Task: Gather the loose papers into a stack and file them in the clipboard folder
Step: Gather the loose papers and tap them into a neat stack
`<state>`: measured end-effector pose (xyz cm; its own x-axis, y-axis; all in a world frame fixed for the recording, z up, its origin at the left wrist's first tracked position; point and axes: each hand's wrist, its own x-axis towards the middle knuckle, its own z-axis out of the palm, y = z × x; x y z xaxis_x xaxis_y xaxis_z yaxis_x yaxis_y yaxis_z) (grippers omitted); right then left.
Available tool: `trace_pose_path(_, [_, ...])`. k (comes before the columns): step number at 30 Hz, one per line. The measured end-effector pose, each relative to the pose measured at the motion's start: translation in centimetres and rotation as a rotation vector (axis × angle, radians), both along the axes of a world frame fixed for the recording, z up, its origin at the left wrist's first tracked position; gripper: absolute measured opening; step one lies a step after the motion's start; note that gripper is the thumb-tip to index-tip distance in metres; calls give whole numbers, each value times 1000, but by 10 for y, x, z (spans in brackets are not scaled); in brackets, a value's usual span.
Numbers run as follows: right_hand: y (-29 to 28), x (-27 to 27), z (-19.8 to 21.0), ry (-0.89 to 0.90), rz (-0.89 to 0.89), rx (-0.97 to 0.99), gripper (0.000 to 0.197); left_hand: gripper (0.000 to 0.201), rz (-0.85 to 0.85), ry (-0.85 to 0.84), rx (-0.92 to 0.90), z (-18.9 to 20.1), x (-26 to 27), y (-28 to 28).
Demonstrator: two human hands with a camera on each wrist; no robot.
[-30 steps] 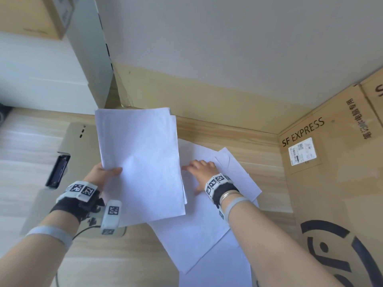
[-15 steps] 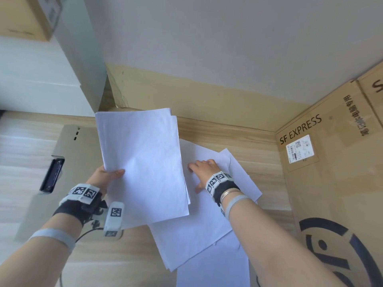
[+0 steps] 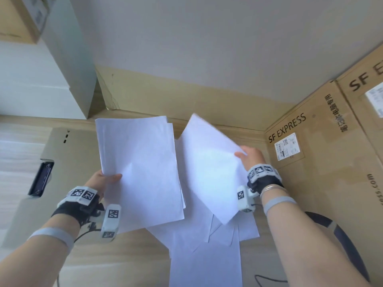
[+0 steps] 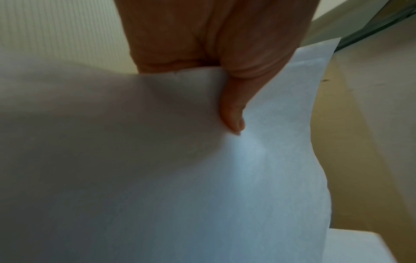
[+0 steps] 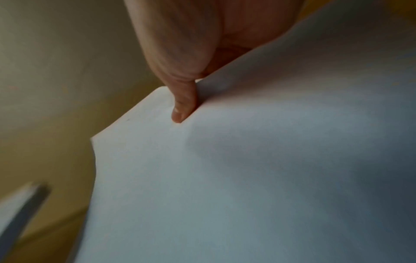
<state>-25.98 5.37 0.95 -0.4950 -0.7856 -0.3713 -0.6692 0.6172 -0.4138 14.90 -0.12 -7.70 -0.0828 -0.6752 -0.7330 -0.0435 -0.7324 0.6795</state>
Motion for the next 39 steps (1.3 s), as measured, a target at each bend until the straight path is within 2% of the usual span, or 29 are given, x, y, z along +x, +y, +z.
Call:
trace_pose_path(4, [7,-21,16,-101,-210,-244,30,9,-19,-58,16,-3,-5,2])
trace_pose_path(7, [7,-8,11,-186,-271,-296,29,8,-22,-90,22,-1,-13,3])
trace_pose_path(11, [6,41,-33,-409,-239,-260,30,13,-47,-61,28,4,-30,3])
trace_pose_path(16, [19,91,-71,-391,-123,-14,34,14,-117,21,38,15,-47,7])
trace_pose_path(18, [21,99,-75,-429,-112,21,45,17,-161,29,50,20,-50,9])
trace_pose_path(20, [23,103,-77,-465,-81,68,64,13,-176,40,53,25,-54,12])
trace_pose_path(21, [25,104,-77,-481,-55,68,66,9,-179,45,45,30,-57,14])
trace_pose_path(24, [29,104,-71,-539,-31,-53,56,35,-226,146,90,35,-59,15])
trace_pose_path(25, [30,106,-68,-552,-24,-85,55,38,-239,166,130,39,-59,16])
trace_pose_path(27, [32,108,-69,-562,-26,-102,53,27,-250,132,138,35,-58,16])
trace_pose_path(29, [34,110,-73,-542,-94,-106,48,25,-224,-35,50,24,-55,15])
trace_pose_path(31, [37,106,-76,-406,-234,-82,47,30,-219,-168,4,15,-52,13])
trace_pose_path(34, [44,98,-77,-187,-389,127,65,24,-192,-175,-21,11,-48,16])
trace_pose_path(37, [45,106,-76,-118,-381,280,85,22,-159,-124,-40,7,-45,19])
trace_pose_path(39, [44,111,-80,-94,-363,310,89,22,-135,-116,-50,5,-43,20])
